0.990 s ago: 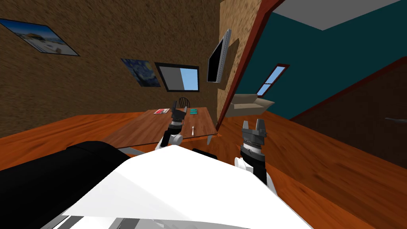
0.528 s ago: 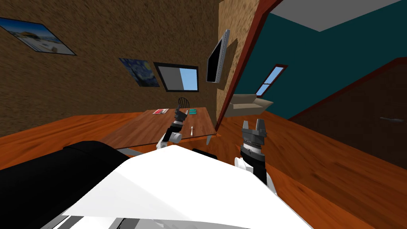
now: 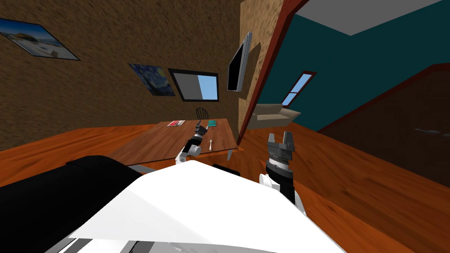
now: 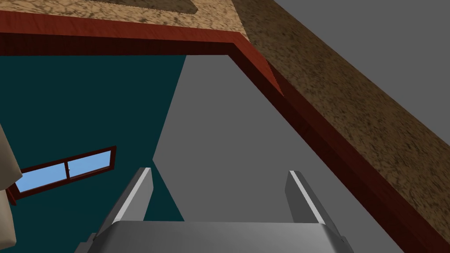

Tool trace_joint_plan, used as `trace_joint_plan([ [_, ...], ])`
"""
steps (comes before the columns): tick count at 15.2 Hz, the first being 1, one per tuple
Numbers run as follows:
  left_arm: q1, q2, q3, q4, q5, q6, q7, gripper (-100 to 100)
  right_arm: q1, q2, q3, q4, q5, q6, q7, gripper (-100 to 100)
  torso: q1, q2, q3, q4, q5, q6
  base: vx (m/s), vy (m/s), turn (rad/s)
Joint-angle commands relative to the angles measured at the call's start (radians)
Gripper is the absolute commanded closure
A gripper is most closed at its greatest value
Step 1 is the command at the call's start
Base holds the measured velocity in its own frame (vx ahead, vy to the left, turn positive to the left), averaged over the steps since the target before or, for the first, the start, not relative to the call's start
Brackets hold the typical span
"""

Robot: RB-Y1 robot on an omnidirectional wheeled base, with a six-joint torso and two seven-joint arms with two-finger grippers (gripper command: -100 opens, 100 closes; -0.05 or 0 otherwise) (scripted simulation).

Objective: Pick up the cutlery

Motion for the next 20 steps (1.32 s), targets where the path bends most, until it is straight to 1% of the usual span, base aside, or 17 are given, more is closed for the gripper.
trace_joint_plan([
  [1,-0.014,0.003,0.016,0.028,0.017,0.037,0.028,-100,0.000,0.000,0.000,0.000,0.000,0.000,0.000,0,0.000,0.000,0.000,0.000,0.000,0.000,0.014,-0.030,-0.006],
  [2,-0.028,0.002,0.031,0.064,0.035,0.064,0.056,-100,0.000,0.000,0.000,0.000,0.000,0.000,0.000,0,0.000,0.000,0.000,0.000,0.000,0.000,0.016,-0.030,-0.015],
  [5,-0.042,0.002,0.045,0.102,0.053,0.101,0.084,-100,0.000,0.000,0.000,0.000,0.000,0.000,0.000,0,0.000,0.000,0.000,0.000,0.000,0.000,0.014,-0.027,-0.011],
  [6,-0.057,0.002,0.060,0.132,0.071,0.134,0.113,-100,0.000,0.000,0.000,0.000,0.000,0.000,0.000,0,0.001,0.000,0.000,0.000,0.000,0.000,0.012,-0.030,-0.014],
  [7,-0.057,0.002,0.060,0.140,0.071,0.134,0.113,-100,0.000,0.000,0.000,0.000,0.000,0.000,0.000,0,0.001,0.000,0.000,0.000,0.000,0.000,0.014,-0.030,-0.011],
  [8,-0.071,0.002,0.075,0.178,0.089,0.168,0.142,-100,0.000,0.000,0.000,0.000,0.000,0.000,0.000,0,0.000,0.000,0.000,0.000,0.000,0.000,0.018,-0.029,-0.019],
  [9,-0.071,0.002,0.075,0.179,0.089,0.168,0.142,-100,0.000,0.000,0.000,0.000,0.000,0.000,0.000,0,0.000,0.000,0.000,0.000,0.000,0.000,0.016,-0.027,-0.010],
  [10,-0.086,0.002,0.091,0.218,0.108,0.201,0.171,-100,0.000,0.000,0.000,0.000,0.000,0.000,0.000,0,0.000,0.000,0.000,0.000,0.000,0.000,0.017,-0.031,-0.009],
  [11,-0.086,0.002,0.091,0.218,0.108,0.201,0.171,-100,0.000,0.000,0.000,0.000,0.000,0.000,0.000,0,0.000,0.000,0.000,0.000,0.000,0.000,0.015,-0.031,-0.011],
  [12,-0.101,0.002,0.106,0.255,0.126,0.235,0.200,-100,0.000,0.000,0.000,0.000,0.000,0.000,0.000,0,0.000,0.000,0.000,0.000,0.000,0.000,0.013,-0.030,-0.011],
  [13,-0.101,0.002,0.106,0.258,0.126,0.235,0.200,-100,0.000,0.000,0.000,0.000,0.000,0.000,0.000,0,0.000,0.000,0.000,0.000,0.000,0.000,0.013,-0.028,-0.013],
  [14,-0.116,0.003,0.121,0.298,0.145,0.269,0.230,-100,0.000,0.000,0.000,0.000,0.000,0.000,0.000,0,0.000,0.000,0.000,0.000,0.000,0.000,0.014,-0.030,-0.015],
  [15,-0.116,0.003,0.121,0.298,0.145,0.269,0.230,-100,0.000,0.000,0.000,0.000,0.000,0.000,0.000,0,0.000,0.000,0.000,0.000,0.000,0.000,0.011,-0.029,-0.009],
  [16,-0.131,0.004,0.136,0.339,0.163,0.297,0.258,-100,0.000,0.000,0.000,0.000,0.000,0.000,0.000,0,0.000,0.000,0.000,0.000,0.000,0.000,0.012,-0.034,-0.017],
  [17,-0.131,0.004,0.136,0.339,0.163,0.303,0.258,-100,0.000,0.000,0.000,0.000,0.000,0.000,0.000,0,0.000,0.000,0.000,0.000,0.000,0.000,0.014,-0.034,-0.013],
  [19,-0.146,0.006,0.151,0.379,0.181,0.336,0.287,-100,0.000,0.000,0.000,0.000,0.000,0.000,0.000,0,0.000,0.000,0.000,0.000,0.000,0.000,0.019,-0.030,-0.010],
  [20,-0.160,0.008,0.166,0.408,0.199,0.369,0.315,-100,0.000,0.000,0.000,0.000,0.000,0.000,0.000,0,0.000,0.000,0.000,0.000,0.000,0.000,0.017,-0.028,-0.011],
])
